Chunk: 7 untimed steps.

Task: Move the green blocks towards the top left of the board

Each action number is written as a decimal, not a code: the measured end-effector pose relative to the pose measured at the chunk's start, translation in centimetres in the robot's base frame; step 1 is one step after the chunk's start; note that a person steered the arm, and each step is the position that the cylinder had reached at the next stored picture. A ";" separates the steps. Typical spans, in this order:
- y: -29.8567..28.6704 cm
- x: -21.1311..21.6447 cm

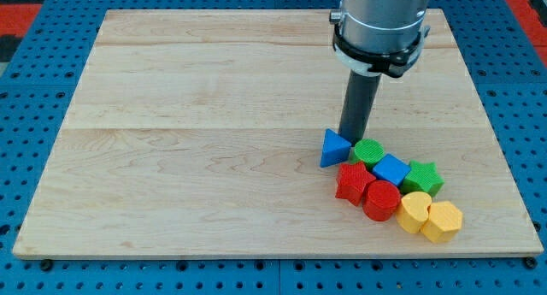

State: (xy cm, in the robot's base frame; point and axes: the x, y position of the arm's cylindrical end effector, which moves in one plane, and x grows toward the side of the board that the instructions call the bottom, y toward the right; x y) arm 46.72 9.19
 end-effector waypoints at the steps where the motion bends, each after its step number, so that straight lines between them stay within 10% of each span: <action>1: -0.1 0.0; 3: -0.9 -0.4; 5: 13.1 -3.2; 7: 15.0 5.4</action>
State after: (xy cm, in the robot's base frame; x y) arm 52.11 24.22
